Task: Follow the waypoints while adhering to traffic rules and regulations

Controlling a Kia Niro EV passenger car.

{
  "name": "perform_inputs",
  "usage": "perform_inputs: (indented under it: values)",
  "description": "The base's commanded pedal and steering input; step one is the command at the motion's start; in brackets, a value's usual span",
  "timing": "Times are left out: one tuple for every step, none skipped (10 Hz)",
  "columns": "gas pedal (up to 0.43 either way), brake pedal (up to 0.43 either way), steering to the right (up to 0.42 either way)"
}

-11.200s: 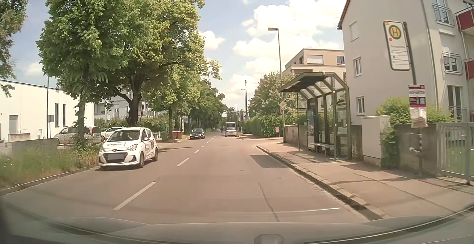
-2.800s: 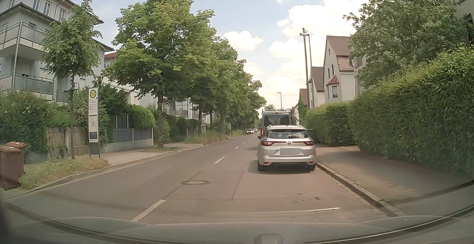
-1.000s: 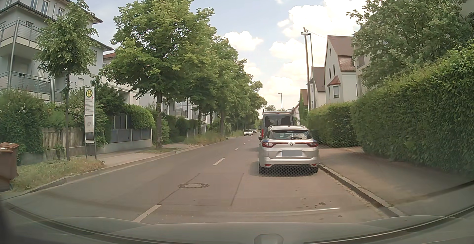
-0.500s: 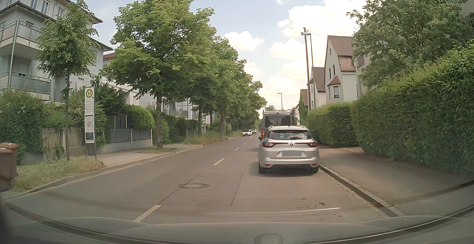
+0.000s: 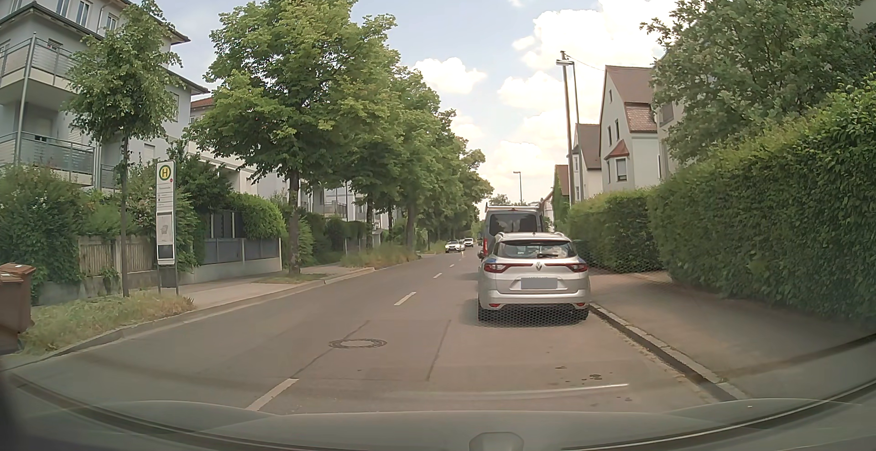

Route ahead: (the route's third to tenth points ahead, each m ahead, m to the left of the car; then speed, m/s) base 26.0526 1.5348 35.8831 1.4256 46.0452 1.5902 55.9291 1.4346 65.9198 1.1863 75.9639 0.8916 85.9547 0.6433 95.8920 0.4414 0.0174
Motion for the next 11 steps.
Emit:
perform_inputs:
  values:
    - [0.0,0.134,-0.018]
    - [0.0,0.134,-0.018]
    - [0.0,0.134,-0.017]
    - [0.0,0.134,-0.018]
    - [0.0,0.134,-0.018]
    - [0.0,0.134,-0.018]
    - [0.0,0.122,-0.018]
    - [0.0,0.116,-0.017]
    - [0.0,0.104,-0.017]
    - [0.0,0.098,-0.018]
    - [0.0,0.098,-0.018]
